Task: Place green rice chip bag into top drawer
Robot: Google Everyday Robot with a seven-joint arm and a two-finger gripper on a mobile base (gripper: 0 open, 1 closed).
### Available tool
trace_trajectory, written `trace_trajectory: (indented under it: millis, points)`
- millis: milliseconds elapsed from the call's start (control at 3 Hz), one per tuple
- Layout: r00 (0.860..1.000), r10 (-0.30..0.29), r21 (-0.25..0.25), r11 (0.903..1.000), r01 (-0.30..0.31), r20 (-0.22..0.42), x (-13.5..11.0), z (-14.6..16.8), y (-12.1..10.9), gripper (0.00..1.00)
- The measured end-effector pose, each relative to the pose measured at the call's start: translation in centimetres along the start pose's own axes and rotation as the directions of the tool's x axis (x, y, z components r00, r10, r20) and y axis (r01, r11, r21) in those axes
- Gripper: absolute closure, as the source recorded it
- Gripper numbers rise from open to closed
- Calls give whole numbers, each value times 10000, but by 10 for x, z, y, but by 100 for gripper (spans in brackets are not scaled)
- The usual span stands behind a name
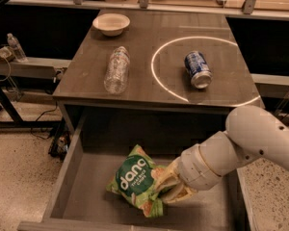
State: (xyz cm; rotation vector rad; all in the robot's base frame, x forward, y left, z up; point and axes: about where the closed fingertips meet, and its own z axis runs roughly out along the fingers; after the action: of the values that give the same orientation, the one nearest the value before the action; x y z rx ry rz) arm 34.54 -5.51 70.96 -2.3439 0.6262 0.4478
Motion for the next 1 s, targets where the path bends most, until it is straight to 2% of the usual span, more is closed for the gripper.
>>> trace_trajectory:
  millis: [333,667,1000]
  points:
    - [10000,-5,3,10000,5,1,0,1,0,62]
    - [10000,-12,-23,10000,12,31,-1,2,0,31]
    - [10000,-20,-37,10000,20,49,-1,3,0,8]
